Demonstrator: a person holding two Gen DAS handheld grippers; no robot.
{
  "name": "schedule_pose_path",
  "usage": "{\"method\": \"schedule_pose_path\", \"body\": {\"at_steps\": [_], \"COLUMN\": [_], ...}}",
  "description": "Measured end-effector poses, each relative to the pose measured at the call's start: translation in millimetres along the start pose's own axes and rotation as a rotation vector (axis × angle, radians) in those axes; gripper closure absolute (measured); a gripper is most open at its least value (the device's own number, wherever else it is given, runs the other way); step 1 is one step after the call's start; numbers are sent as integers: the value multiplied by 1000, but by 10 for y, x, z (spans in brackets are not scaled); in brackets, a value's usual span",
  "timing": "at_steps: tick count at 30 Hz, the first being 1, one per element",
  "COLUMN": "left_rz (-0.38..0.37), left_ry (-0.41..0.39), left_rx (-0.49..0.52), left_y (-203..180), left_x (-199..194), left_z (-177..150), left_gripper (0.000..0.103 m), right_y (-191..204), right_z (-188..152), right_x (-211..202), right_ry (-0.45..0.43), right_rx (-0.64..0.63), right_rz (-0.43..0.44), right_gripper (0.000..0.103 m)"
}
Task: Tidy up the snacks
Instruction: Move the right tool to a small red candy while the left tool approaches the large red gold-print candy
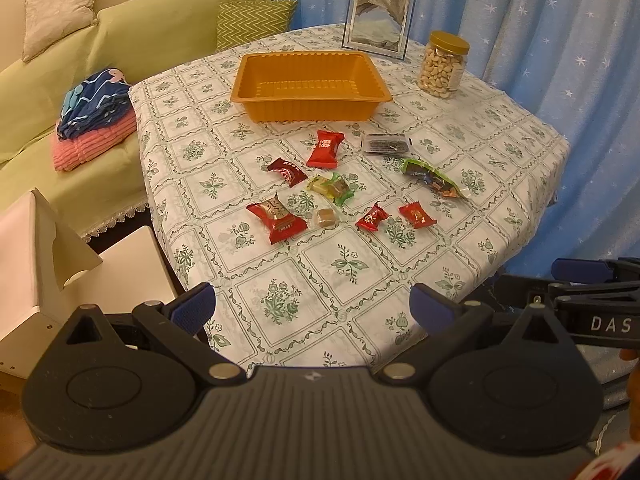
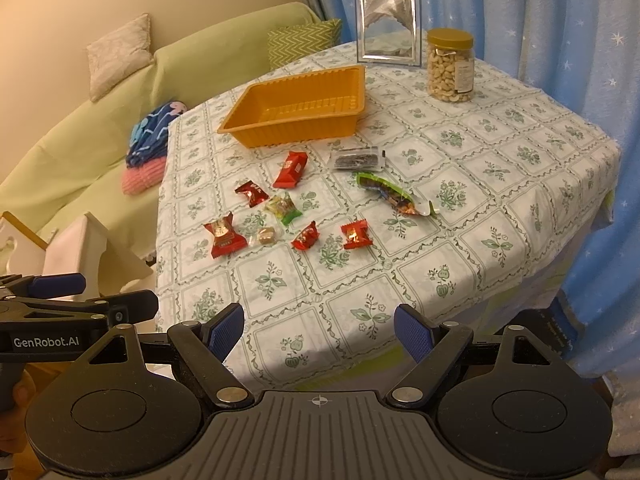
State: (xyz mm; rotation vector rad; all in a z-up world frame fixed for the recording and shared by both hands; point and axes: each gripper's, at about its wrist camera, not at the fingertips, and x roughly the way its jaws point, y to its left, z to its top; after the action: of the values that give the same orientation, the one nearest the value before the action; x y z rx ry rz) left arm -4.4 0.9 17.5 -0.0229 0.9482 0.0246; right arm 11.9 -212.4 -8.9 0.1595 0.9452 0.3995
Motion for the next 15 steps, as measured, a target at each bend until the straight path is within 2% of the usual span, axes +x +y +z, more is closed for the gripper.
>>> {"method": "schedule_pose_path", "body": {"at_steps": [9, 15], "left_rz": [7, 43], "left_ry": [-2, 3], "left_rx": [-17, -45], "left_y": [-91, -130], "left_x": [53, 132], "left_z": [3, 21], "left_gripper": [0, 0], "right_y": [-160, -379], "right_z": [11, 46], "right_x": [18, -18], "right_ry": [3, -49], "right_rx": [-7, -16], "right_rz": [19, 21], "right_gripper": [21, 21]}}
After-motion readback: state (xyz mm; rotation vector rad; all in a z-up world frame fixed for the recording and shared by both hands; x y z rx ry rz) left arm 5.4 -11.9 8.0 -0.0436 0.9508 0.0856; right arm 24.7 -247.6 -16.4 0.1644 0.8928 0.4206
